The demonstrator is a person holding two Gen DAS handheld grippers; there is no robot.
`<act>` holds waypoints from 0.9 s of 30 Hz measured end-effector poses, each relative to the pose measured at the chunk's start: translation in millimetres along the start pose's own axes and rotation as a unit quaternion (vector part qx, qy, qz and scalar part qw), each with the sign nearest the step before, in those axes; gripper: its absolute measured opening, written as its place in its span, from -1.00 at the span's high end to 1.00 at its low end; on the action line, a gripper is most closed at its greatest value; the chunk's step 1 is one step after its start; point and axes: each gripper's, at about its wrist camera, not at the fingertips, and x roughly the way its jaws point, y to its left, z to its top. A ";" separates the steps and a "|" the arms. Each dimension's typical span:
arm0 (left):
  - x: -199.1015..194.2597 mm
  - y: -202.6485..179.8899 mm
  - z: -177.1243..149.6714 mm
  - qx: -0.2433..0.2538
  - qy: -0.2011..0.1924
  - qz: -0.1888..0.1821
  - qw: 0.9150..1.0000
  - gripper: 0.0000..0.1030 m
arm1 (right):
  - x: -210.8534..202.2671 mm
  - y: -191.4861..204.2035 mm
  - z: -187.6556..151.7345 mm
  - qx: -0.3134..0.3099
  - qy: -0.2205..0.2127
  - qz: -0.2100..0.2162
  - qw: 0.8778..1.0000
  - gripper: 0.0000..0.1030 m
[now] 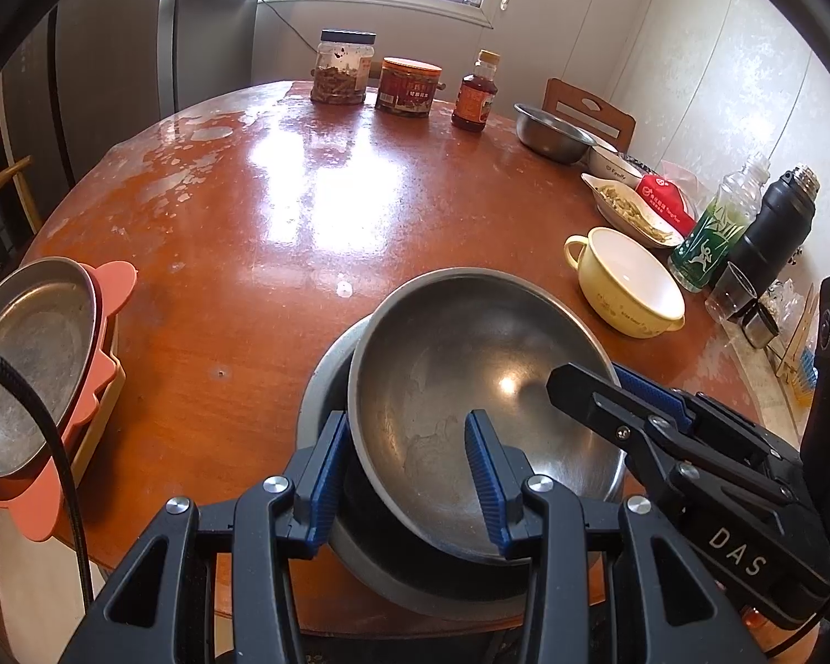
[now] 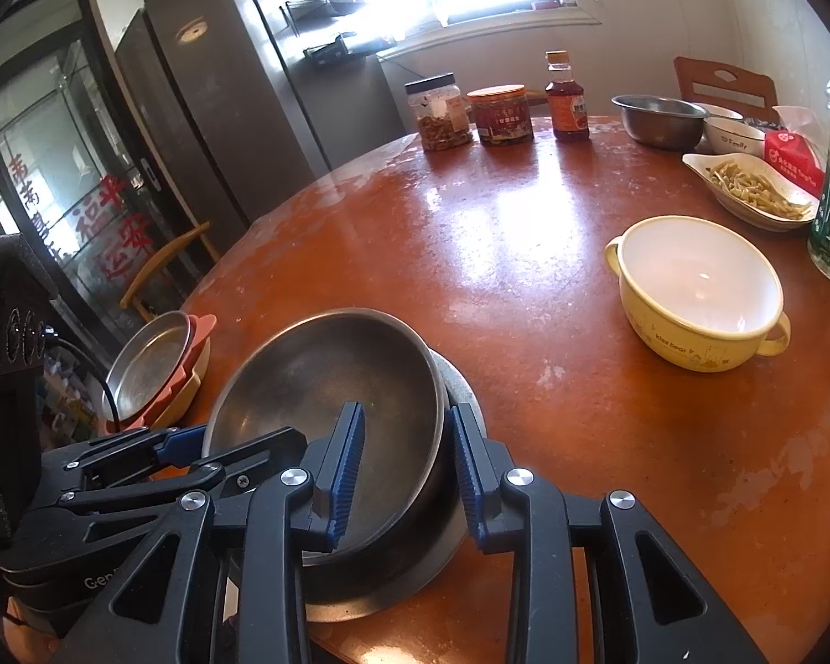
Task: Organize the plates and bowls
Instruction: 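Press the deep steel bowl down into the shallow steel bowl with the left tool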
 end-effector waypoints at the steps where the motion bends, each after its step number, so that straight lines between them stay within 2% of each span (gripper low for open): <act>1: 0.0 0.4 0.1 0.000 -0.001 0.000 1.000 0.18 | 0.1 -1.1 0.5 0.002 0.000 0.001 1.000 0.32; 12: -6.2 4.4 0.9 -0.006 -0.012 -0.008 1.000 0.17 | -4.1 -0.3 2.6 0.001 -0.011 -0.001 1.000 0.32; 27: -21.5 7.2 -0.5 -0.012 -0.032 0.000 0.999 0.10 | -12.3 3.2 3.4 -0.002 -0.020 -0.001 1.000 0.22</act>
